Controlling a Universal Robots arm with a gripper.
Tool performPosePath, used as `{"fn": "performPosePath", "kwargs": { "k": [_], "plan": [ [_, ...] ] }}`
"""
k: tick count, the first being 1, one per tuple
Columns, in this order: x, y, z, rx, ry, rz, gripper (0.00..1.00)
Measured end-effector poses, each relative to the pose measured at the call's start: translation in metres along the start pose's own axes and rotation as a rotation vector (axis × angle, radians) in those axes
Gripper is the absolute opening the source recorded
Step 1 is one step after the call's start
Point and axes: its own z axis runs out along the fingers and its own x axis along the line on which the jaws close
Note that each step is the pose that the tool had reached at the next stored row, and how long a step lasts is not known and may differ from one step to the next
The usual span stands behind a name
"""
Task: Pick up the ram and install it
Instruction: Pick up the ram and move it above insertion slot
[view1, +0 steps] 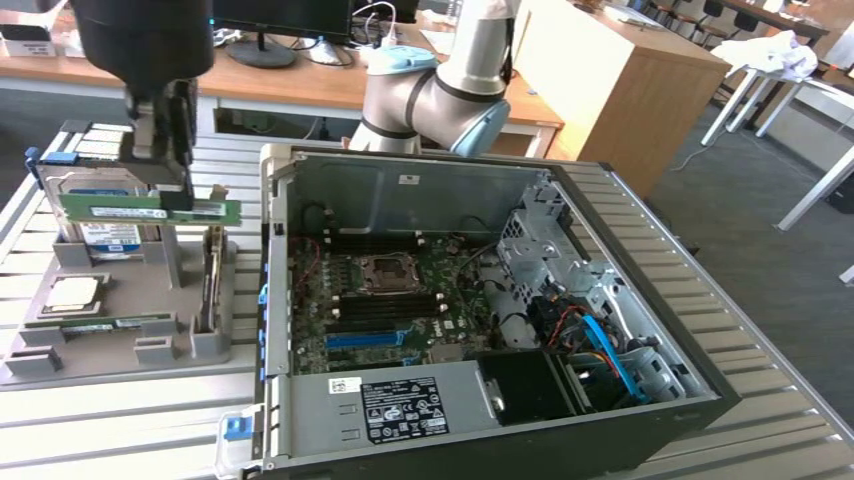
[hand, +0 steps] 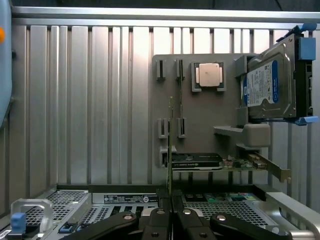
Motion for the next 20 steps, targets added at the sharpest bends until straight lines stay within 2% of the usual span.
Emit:
{"fn": "performPosePath", "kwargs": {
  "k": [20],
  "plan": [
    [-0.001, -0.0513, -0.0004, 0.0000, 0.0000, -0.001, 0.12]
  ]
}}
